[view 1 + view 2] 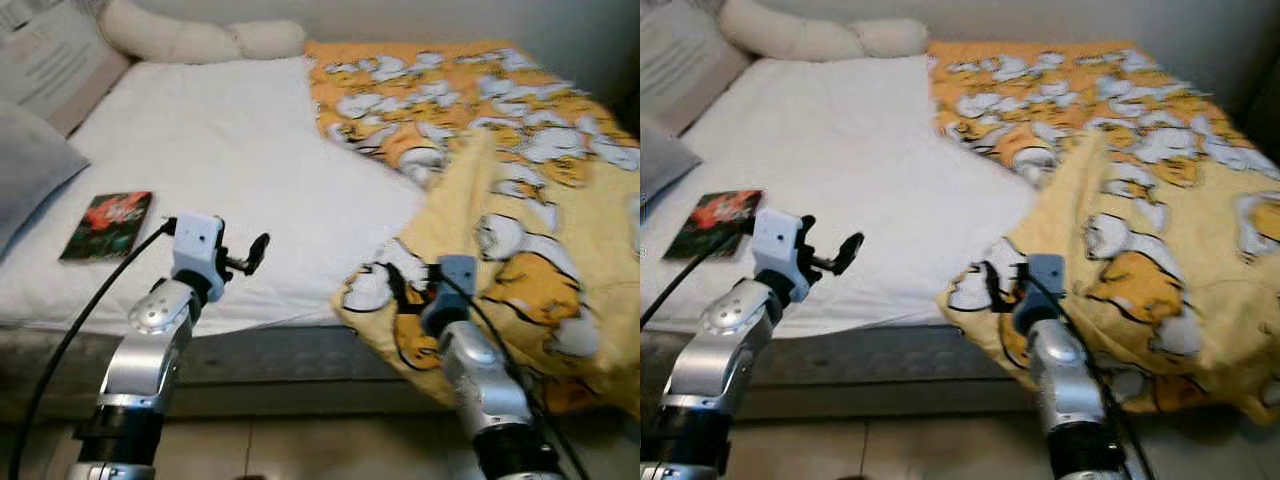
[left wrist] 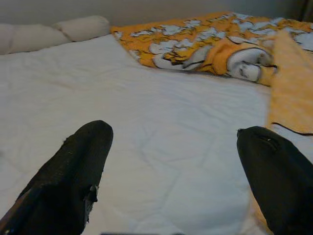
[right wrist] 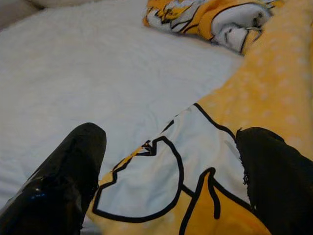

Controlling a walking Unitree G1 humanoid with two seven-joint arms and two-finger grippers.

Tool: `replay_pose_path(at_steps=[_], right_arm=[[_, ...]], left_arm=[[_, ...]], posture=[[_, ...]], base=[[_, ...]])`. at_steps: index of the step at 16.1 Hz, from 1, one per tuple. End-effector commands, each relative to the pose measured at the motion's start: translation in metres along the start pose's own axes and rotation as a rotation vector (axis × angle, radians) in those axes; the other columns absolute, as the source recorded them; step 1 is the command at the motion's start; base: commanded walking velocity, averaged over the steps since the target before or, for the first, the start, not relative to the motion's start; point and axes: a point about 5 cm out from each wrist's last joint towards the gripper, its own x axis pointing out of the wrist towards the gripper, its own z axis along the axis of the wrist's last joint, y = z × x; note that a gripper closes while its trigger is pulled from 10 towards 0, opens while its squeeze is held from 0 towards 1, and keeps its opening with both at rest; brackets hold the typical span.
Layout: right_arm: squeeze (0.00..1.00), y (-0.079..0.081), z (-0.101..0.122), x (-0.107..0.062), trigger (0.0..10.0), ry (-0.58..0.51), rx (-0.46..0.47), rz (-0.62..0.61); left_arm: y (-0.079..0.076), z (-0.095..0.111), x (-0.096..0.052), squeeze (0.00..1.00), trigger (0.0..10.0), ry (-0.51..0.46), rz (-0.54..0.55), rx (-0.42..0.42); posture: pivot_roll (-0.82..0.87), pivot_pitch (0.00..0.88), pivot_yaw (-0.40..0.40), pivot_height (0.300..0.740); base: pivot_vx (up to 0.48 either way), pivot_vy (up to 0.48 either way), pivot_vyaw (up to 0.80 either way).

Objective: Clean up the room

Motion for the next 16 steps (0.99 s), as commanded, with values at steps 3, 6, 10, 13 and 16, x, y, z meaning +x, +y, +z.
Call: replay_pose_path(at_steps=[3, 6, 10, 13, 16], right_arm=[[0.00, 0.0066, 0.0046, 0.0044, 10.0, -0.005, 0.009, 0.027], [0.00, 0.0066, 0.0027, 0.0040, 10.0, 0.014, -0.001, 0.043], [0.00, 0.0061, 0.0027, 0.0042, 10.0, 0.017, -0.017, 0.049], [0.00, 0.0057, 0.0042, 0.0051, 10.0, 0.021, -0.036, 0.064], [0.00, 0.0056, 0.0055, 0.0078, 10.0, 0.040, -0.068, 0.082]], left_arm=[[0.0045, -0.0017, -0.0005, 0.00, 10.0, 0.011, 0.010, 0.008], [0.0039, -0.0024, -0.0005, 0.00, 10.0, 0.011, 0.011, 0.006], [0.0039, -0.0032, -0.0006, 0.00, 10.0, 0.013, 0.009, 0.006], [0.0034, -0.0034, 0.0000, 0.00, 10.0, 0.014, 0.005, 0.007], [0.0037, -0.0036, -0.0001, 0.00, 10.0, 0.014, 0.002, 0.009]], posture=[[0.08, 0.000, 0.011, 0.740], [0.08, 0.000, 0.012, 0.740], [0.08, 0.000, 0.011, 0.740], [0.07, 0.000, 0.012, 0.740], [0.08, 0.000, 0.009, 0.740]], base=[[0.276, 0.000, 0.00], [0.279, 0.000, -0.47], [0.278, 0.000, 0.00], [0.276, 0.000, 0.00], [0.269, 0.000, 0.00]])
